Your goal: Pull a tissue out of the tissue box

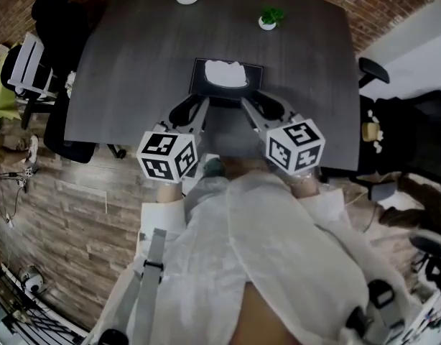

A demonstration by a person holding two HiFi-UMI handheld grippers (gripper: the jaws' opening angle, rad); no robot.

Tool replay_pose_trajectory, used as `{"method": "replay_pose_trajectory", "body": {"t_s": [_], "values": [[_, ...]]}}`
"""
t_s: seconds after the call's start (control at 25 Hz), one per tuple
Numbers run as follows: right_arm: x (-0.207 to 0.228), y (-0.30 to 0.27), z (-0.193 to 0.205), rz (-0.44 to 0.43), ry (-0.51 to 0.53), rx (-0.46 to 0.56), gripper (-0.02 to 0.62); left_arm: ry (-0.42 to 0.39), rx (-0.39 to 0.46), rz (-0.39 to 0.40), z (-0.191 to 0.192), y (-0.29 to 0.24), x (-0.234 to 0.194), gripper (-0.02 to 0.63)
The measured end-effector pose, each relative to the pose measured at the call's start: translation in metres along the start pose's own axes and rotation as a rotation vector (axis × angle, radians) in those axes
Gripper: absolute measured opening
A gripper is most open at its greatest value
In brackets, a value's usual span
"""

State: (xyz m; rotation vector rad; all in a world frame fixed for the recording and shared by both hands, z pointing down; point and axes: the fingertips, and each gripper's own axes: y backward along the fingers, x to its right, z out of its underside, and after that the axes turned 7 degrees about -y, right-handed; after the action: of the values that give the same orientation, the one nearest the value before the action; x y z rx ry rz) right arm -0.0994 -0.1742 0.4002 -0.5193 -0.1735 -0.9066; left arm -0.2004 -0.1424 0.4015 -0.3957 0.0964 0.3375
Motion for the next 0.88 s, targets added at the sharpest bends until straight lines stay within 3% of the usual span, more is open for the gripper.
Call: {"method": "replay_pose_trajectory", "body": {"t_s": [0.48,0.88], "values": [[0.021,-0.044,-0.012,0.198,-0.101,0.106,0.095,-0.186,-0.073,0.286,-0.024,-0.065,-0.032,0.098],[0.037,-0.025,0.018,0.348,-0.188,0.109,0.095,-0.250,-0.141,0.416,-0.002,-0.085,-0.031,0.137]]}}
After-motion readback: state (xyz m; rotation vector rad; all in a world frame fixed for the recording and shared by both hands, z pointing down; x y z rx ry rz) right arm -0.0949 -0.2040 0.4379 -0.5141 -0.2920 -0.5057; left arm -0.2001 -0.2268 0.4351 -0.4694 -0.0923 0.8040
